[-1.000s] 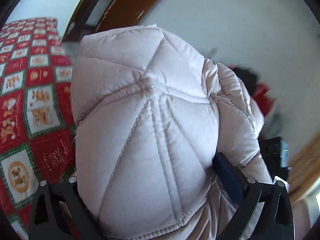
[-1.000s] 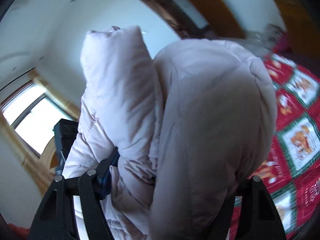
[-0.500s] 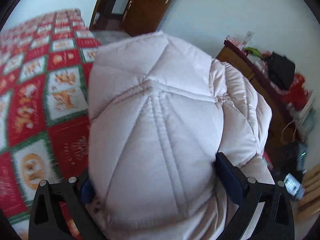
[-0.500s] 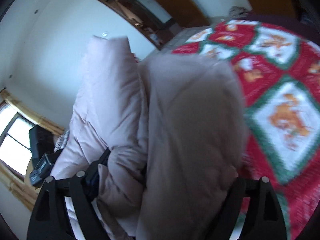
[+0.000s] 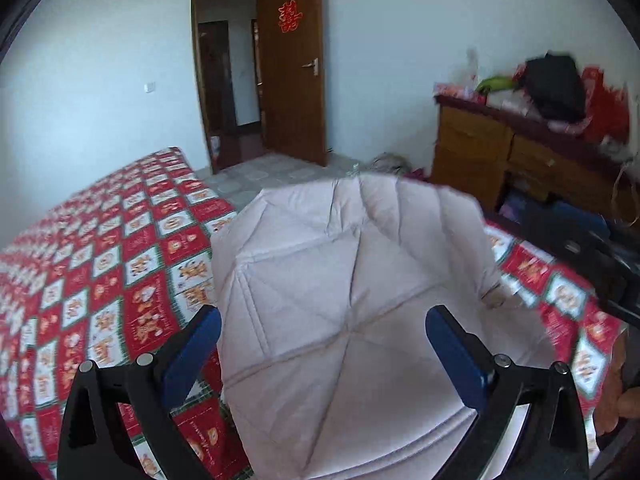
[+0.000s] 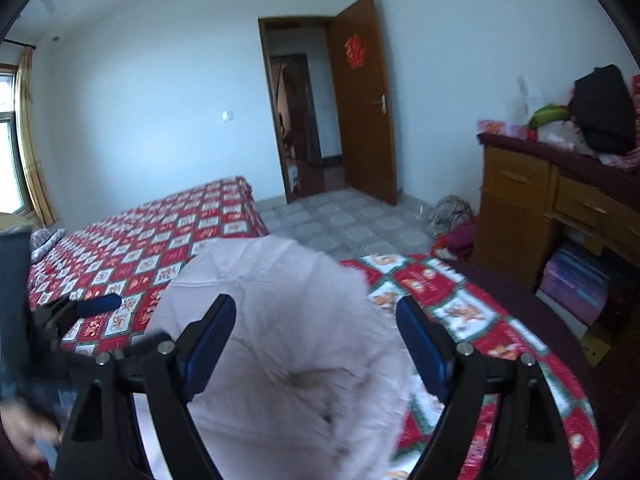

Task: Fold large clothes
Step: 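Lower the jacket bundle onto the quilt with both grippers and release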

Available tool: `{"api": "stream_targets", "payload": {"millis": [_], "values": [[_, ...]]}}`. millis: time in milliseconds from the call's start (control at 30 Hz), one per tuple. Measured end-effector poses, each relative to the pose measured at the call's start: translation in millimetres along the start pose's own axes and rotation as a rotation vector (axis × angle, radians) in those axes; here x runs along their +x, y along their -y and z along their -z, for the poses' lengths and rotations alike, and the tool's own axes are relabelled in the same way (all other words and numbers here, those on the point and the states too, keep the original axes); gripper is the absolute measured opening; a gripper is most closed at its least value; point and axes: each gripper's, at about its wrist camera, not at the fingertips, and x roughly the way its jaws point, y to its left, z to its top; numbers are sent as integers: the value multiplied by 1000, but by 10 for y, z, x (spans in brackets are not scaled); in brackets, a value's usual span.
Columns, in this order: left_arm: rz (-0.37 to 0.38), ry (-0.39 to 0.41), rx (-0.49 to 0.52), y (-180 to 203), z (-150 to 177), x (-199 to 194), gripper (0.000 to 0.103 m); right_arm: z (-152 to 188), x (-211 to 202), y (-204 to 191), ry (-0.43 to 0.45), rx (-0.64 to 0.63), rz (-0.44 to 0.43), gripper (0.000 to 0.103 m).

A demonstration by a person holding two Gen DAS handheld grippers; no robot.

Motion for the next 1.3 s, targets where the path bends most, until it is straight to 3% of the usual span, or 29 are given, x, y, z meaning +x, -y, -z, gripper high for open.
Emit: {"api": "stream_targets", "payload": {"millis": [67,200,333,467,667,800,900,1000,1133,1300], "values": [[-33,-40,-10,51,68,101,102,121,297,33,-58,22,7,74],[-26,-71,-81,37,148,258,102,478,746,212,-173,109,29,72],[-75,-59,-6,206,193,394,102,663,839,387,-193,174,23,81],[-76,-45,46,315,244,489,102,843,890,643,-203,259,-38,82],[-83,-25,63,325,319,567,102,885,863,577,-191,212,34,82],[-100,-33,79,365,320,506,102,886,773,537,-169,202,72,86],[-89,-50,69,352,340,325,102,893,618,496,-166,200,97,95],[-74,-26,63,339,384,82,102,921,351,527,-165,234,88,97],[-78,-21,52,327,441,-135,102,959,-49,566,-119,218,152,102],[-139,-29,33,329,517,-407,102,988,-365,601,-115,183,208,103]]}}
